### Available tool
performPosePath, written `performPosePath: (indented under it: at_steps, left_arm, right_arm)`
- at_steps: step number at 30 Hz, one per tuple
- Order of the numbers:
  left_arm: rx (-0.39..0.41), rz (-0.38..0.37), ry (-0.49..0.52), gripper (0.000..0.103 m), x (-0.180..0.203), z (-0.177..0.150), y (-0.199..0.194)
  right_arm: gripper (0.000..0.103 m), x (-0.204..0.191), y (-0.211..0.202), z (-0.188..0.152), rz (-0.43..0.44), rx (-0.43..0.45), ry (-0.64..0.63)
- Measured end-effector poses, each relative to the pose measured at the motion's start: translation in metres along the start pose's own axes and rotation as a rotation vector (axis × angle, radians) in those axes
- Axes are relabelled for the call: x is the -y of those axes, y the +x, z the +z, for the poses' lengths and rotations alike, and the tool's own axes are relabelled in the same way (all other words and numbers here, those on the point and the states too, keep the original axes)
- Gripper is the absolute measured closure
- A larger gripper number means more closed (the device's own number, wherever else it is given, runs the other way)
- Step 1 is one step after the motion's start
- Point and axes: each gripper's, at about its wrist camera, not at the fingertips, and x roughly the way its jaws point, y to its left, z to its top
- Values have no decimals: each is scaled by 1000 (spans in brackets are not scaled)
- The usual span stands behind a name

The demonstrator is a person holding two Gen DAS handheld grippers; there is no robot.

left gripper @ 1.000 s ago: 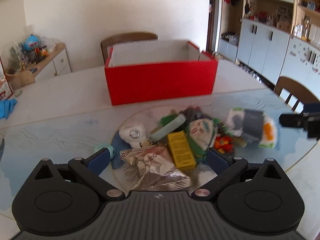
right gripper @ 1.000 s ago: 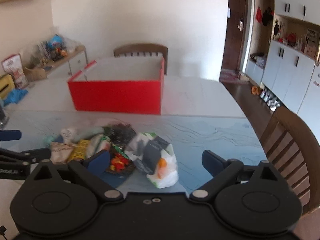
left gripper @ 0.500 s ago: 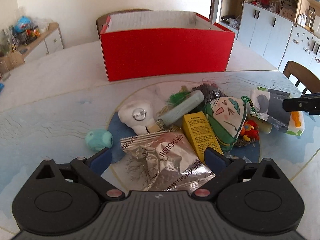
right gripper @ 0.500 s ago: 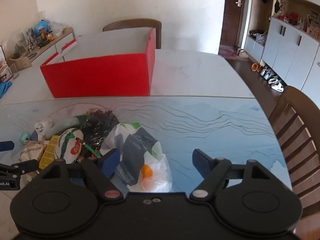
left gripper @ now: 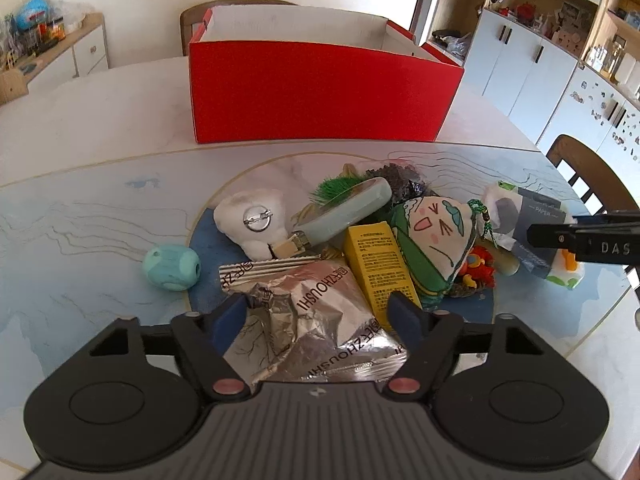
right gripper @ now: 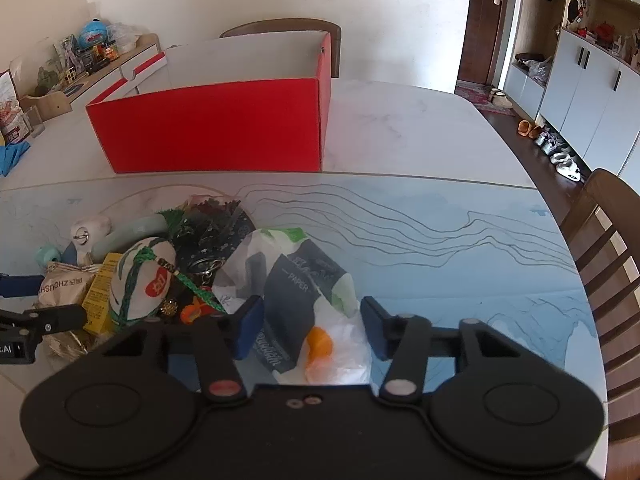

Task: Organize objects
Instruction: 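Grasp the silver snack bag with the left tool while the right grasps the plastic bag, then carry the silver bag with the left tool while the right carries the plastic bag into the box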

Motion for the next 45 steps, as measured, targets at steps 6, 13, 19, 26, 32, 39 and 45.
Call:
performPosePath:
  at_steps: [6, 13, 19, 26, 32, 39, 45]
  left_arm:
    - [-19, 24, -34, 35, -13, 1, -1]
    - [-24, 55, -2, 48, -12, -3, -2]
    - [-16, 80, 37, 58, -8, -3, -5]
    - [-19, 61, 10, 60, -13, -1, -8]
    - [-14, 32, -9, 61, -14, 6, -23]
    - [9, 12, 25, 61, -10, 34, -51]
    - [57, -4, 47, 61, -19, 71, -63]
  right_arm:
    - [65, -1, -1, -1, -2, -2, -13]
    - [75, -6, -1, -1, -11, -4, -37]
    - [83, -6, -7, 0, -5, 15, -37]
    - [87, 0, -21, 3, -5, 45, -21]
    - [87, 0, -40, 12, 16, 83, -16]
    - [87, -6, -59, 34, 58, 119, -7]
    - [87, -11, -65, 63, 77, 144, -9]
